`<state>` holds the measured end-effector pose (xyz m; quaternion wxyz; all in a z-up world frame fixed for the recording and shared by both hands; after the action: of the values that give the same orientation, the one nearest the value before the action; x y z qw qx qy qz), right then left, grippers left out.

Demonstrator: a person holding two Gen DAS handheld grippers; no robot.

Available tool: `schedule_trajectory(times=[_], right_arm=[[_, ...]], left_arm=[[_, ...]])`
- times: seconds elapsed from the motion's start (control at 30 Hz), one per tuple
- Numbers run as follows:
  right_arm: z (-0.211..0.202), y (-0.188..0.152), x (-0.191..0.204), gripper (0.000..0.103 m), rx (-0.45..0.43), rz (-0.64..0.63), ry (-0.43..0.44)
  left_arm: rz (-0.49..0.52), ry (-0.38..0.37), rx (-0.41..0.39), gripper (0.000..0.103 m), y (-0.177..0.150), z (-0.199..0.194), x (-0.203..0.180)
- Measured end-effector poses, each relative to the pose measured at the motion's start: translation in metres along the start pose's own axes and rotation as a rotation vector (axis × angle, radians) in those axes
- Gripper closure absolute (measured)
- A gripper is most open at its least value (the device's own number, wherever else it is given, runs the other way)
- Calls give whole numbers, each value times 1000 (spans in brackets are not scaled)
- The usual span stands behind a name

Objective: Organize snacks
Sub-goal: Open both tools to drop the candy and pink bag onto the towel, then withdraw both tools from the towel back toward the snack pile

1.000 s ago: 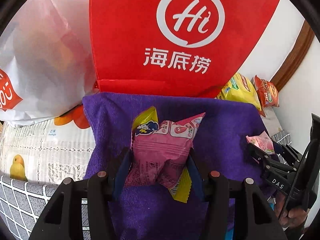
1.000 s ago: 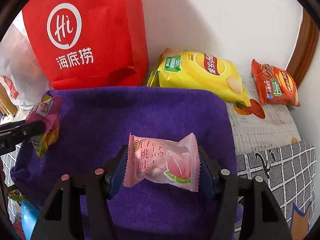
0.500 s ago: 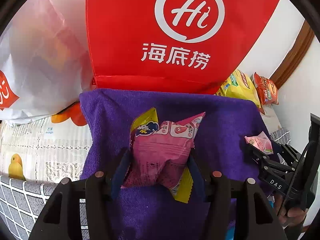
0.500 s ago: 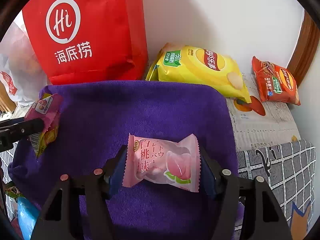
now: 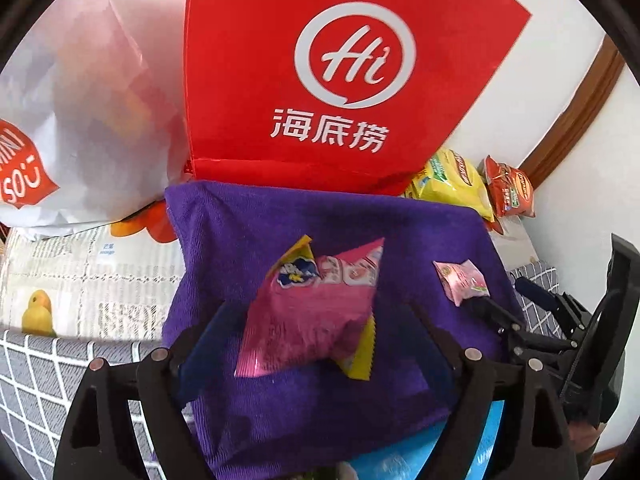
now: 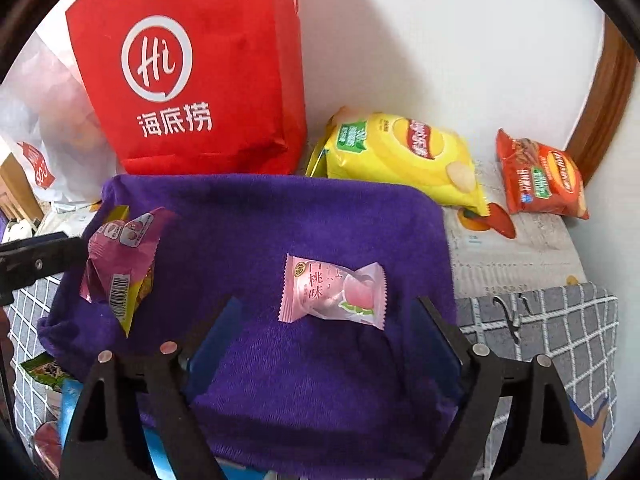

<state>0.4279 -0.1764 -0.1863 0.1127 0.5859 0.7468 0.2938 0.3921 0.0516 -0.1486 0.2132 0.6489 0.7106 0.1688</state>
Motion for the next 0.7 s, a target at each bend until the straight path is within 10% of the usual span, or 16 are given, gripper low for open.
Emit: schedule_trajectory(times=[0.53,0.7], right_arm=[[-102,-21,15,16,-91,32,-17],[-135,-45,23,8,-112,46,-31]], left_arm=[[3,123,-65,16,-40,-92,-10],[19,60,-107,16,-64,-122,-17]])
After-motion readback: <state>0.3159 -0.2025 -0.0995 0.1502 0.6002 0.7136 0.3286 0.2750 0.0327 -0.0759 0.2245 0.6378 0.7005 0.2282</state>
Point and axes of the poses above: each gripper's, at about its wrist camera, not at the fingertips, and z roughly the way its jaws point, x to its left, y to its top, the point moved 4 cm from there along z, roughly the way its jaws point, and after that the axes turned 11 degrees about y, right-handed, at the moved point
